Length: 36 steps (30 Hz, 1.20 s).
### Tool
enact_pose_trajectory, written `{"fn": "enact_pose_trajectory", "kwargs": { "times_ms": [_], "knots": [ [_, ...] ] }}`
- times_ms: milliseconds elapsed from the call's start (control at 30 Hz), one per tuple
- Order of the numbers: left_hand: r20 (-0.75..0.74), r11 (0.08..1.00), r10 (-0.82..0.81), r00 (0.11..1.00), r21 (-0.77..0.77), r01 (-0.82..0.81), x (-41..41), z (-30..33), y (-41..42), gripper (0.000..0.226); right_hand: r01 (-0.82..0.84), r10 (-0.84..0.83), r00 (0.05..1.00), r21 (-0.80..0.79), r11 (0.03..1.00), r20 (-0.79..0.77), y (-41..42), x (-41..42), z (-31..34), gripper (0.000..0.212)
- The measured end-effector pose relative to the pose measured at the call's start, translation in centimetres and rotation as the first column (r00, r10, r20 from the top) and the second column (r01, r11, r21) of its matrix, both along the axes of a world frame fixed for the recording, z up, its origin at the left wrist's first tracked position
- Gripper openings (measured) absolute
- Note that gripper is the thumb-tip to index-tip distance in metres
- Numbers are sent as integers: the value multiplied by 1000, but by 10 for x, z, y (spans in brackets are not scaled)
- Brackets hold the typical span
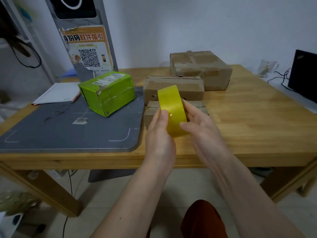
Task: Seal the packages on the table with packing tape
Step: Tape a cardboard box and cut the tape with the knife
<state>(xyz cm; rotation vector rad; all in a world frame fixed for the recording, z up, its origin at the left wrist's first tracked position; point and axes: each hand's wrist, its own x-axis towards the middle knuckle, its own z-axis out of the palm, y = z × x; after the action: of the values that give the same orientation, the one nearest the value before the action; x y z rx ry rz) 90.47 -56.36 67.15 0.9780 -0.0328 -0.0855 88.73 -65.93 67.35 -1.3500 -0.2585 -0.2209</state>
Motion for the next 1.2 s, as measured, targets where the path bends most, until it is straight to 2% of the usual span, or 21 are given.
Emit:
{"fn": "enact_pose_trajectory", "kwargs": {
  "times_ms": [67,133,167,200,233,267,300,367,567,667,733,800,900,1000,1067,1133,1200],
  "knots": [
    [33,999,3,999,45,-4,1,0,1,38,72,-72,997,-71,995,-5,-4,1,-1,60],
    [212,950,92,973,274,-150,1,-5,3,47,130,-129,991,-68,989,16,-5,2,-3,59],
    [373,855,142,917,421,-304,1,-9,5,54,152,-151,988,-77,985,23,-6,3,-3,57],
    [566,695,165,808,515,-503,2,-12,8,55,169,-167,986,-100,981,25,-5,3,-4,56],
    [732,524,126,669,523,-672,5,-15,12,50,185,-184,983,-134,974,22,-5,3,-5,55],
    [827,415,47,561,494,-764,9,-19,15,42,201,-202,979,-167,965,15,-5,4,-8,55],
    [865,366,-23,501,473,-801,12,-21,17,36,219,-222,975,-198,956,5,-5,5,-10,57],
    [875,353,-82,477,473,-807,17,-24,20,29,246,-256,967,-250,936,-7,-4,6,-12,60],
    [888,401,-70,455,443,-802,23,-24,26,17,263,-290,956,-341,903,-30,-5,9,-16,60],
    [858,468,-63,510,476,-744,25,-20,29,13,250,-285,958,-385,888,-34,-6,8,-17,60],
    [810,541,-70,582,521,-660,29,-16,33,9,231,-273,961,-410,883,-46,-7,7,-16,60],
    [748,573,-119,653,589,-570,34,-10,38,8,214,-266,962,-443,870,-58,-7,6,-15,59],
    [692,491,-271,669,697,-522,40,-1,43,4,214,-276,960,-500,839,-53,-9,4,-14,60],
    [654,336,-410,636,756,-561,44,2,44,2,206,-275,960,-551,809,-46,-11,5,-11,60],
    [653,247,-474,591,743,-622,45,2,42,2,198,-271,961,-559,805,-50,-11,5,-12,59],
    [638,204,-520,568,738,-643,45,-1,39,6,195,-273,960,-562,804,-57,-10,5,-13,58],
    [622,221,-526,580,759,-613,45,-8,36,12,188,-273,959,-562,805,-70,-9,4,-15,57]
  ]
}}
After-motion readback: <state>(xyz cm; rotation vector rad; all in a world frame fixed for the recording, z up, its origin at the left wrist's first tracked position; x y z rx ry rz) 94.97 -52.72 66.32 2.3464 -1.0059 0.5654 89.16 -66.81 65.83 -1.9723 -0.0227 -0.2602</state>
